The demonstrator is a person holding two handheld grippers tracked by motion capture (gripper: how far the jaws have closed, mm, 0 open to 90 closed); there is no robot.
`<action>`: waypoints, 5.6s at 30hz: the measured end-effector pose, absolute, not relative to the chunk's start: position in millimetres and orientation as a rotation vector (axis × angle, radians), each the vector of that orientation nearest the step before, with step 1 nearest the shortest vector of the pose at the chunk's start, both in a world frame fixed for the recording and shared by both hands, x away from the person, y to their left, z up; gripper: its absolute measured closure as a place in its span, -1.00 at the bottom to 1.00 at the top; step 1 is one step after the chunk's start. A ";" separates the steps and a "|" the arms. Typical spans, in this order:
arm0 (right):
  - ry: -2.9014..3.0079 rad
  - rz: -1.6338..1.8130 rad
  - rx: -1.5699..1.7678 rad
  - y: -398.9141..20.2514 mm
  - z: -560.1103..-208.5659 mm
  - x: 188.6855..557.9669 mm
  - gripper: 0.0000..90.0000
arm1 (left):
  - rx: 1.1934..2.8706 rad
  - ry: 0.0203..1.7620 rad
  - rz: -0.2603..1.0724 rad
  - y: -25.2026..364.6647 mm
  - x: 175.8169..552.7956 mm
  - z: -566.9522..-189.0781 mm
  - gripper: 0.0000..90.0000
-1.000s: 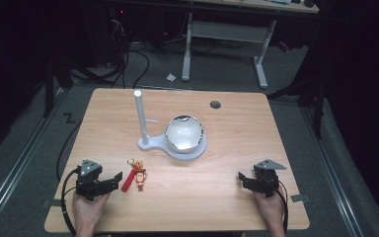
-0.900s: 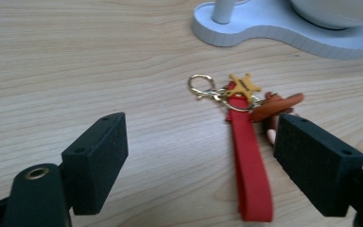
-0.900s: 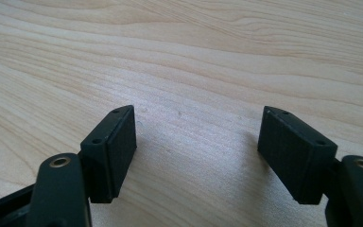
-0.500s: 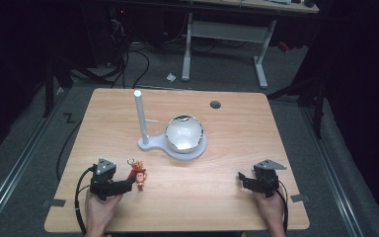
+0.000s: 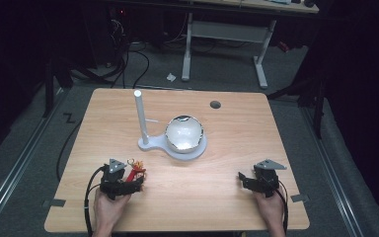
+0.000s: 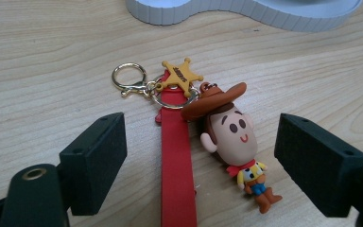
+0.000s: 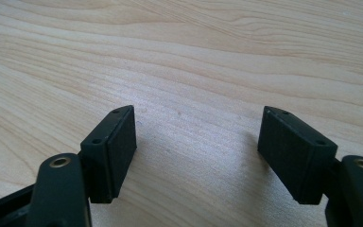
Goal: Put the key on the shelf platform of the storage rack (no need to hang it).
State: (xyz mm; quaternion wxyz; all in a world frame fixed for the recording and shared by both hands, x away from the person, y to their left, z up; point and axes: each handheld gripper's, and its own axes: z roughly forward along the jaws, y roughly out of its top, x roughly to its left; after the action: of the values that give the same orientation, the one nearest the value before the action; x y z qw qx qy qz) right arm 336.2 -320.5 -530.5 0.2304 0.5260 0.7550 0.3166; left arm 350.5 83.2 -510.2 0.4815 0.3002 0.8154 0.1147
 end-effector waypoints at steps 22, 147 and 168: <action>2.079 0.870 1.439 -320.8 -530.5 336.4 -0.36 | 0.758 1.993 0.357 68.3 354.9 -524.4 -0.13; 2.076 0.867 1.445 -321.0 -530.5 335.9 -0.36 | 0.983 1.594 -0.129 -5.7 404.9 -313.9 0.37; 2.064 0.863 1.460 -320.7 -530.4 337.2 -0.36 | 1.016 1.607 -0.065 -36.3 422.5 -371.6 0.37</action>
State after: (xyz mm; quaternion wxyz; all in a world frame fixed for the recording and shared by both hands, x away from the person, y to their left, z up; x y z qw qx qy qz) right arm 337.2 -320.7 -530.4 0.2329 0.5314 0.7514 0.3143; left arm 422.5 -36.3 -371.6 0.5807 0.4349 0.6877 -0.0276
